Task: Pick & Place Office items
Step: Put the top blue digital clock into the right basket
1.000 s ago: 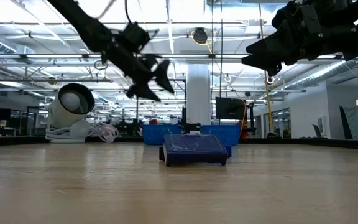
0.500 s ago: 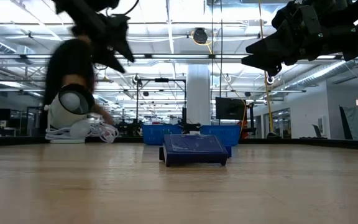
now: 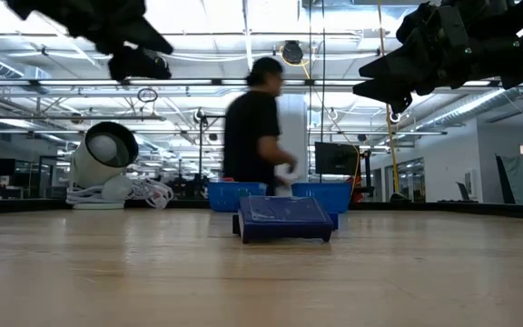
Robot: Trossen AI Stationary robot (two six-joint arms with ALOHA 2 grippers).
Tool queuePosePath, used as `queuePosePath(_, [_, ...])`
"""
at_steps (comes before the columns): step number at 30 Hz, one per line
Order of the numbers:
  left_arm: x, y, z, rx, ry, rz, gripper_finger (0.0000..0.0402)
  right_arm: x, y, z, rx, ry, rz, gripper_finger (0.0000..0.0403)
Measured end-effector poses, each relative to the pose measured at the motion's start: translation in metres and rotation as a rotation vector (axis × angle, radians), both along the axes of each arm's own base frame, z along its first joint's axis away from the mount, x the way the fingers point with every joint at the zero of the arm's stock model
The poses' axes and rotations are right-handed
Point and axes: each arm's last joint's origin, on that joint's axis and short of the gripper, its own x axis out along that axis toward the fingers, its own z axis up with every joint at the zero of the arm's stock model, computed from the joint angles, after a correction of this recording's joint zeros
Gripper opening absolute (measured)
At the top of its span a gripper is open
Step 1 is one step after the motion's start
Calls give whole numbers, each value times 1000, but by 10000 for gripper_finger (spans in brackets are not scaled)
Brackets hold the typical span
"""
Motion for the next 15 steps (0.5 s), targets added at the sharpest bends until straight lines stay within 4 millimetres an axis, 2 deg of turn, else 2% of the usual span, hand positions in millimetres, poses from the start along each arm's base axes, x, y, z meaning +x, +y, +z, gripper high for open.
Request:
queuePosePath(9, [-53, -19, -27, 18, -176, -9, 315, 0, 0, 0, 0, -3, 3, 222])
queuePosePath(15, [-74, -22, -43, 38, -286, -9, 319, 1, 3, 3, -3, -26, 18, 222])
